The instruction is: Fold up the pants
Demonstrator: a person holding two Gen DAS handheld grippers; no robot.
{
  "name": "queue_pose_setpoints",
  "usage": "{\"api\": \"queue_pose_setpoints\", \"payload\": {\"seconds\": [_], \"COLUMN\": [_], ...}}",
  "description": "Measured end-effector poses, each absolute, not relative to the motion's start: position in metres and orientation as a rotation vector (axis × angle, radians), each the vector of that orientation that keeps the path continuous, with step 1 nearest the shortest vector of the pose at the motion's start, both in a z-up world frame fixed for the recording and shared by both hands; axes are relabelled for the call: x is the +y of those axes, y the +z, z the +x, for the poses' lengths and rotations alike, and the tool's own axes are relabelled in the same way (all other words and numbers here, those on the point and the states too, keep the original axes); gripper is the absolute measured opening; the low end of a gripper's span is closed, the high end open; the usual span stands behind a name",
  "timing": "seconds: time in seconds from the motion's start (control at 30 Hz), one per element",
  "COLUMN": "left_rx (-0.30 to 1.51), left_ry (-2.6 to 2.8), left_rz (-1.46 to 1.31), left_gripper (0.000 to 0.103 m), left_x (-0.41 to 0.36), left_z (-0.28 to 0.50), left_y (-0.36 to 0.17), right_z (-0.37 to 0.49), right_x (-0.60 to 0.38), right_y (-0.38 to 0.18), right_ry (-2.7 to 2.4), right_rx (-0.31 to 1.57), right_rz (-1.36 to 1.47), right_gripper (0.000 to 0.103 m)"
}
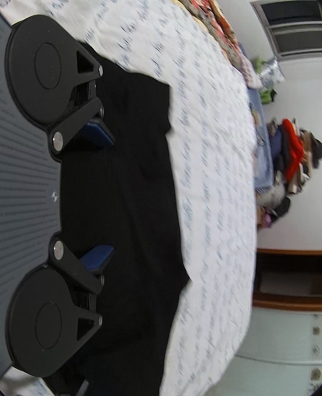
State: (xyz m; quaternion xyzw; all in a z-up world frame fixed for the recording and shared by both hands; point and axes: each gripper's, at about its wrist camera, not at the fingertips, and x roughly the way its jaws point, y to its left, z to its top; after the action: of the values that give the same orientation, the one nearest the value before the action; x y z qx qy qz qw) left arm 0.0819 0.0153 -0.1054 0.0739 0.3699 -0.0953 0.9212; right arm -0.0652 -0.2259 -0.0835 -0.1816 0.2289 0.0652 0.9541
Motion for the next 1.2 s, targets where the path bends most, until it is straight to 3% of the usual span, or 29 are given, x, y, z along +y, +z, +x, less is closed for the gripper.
{"api": "queue_pose_setpoints", "payload": {"seconds": [0.27,0.33,0.4,0.5,0.67,0.9,1.2], "left_rx": [0.708,0.694,0.744,0.768,0.745,0.717,0.738], "left_ry": [-0.107,-0.05,-0.012,-0.033,0.015,0.141,0.156], "left_rz": [0.071,0.037,0.017,-0.004,-0.066,-0.104,-0.058], "left_gripper": [0.092,0.093,0.098,0.098,0.098,0.098,0.098], "left_x": [0.064,0.08,0.094,0.107,0.132,0.158,0.156], "left_z": [0.071,0.074,0.083,0.079,0.073,0.075,0.075], "left_y": [-0.093,-0.091,-0.1,-0.108,-0.1,-0.094,-0.087], "right_z": [-0.04,-0.041,-0.035,-0.02,-0.013,-0.024,-0.04], "right_x": [-0.209,-0.207,-0.206,-0.192,-0.153,-0.106,-0.008], "right_y": [-0.098,-0.085,-0.078,-0.08,-0.106,-0.082,-0.118], "right_ry": [0.19,0.203,0.207,0.265,0.252,0.366,0.469], "right_rx": [0.566,0.503,0.462,0.528,0.62,0.456,0.258], "right_rz": [-0.313,-0.281,-0.231,-0.165,-0.329,-0.37,-0.822], "right_gripper": [0.089,0.103,0.103,0.103,0.103,0.103,0.102]}}
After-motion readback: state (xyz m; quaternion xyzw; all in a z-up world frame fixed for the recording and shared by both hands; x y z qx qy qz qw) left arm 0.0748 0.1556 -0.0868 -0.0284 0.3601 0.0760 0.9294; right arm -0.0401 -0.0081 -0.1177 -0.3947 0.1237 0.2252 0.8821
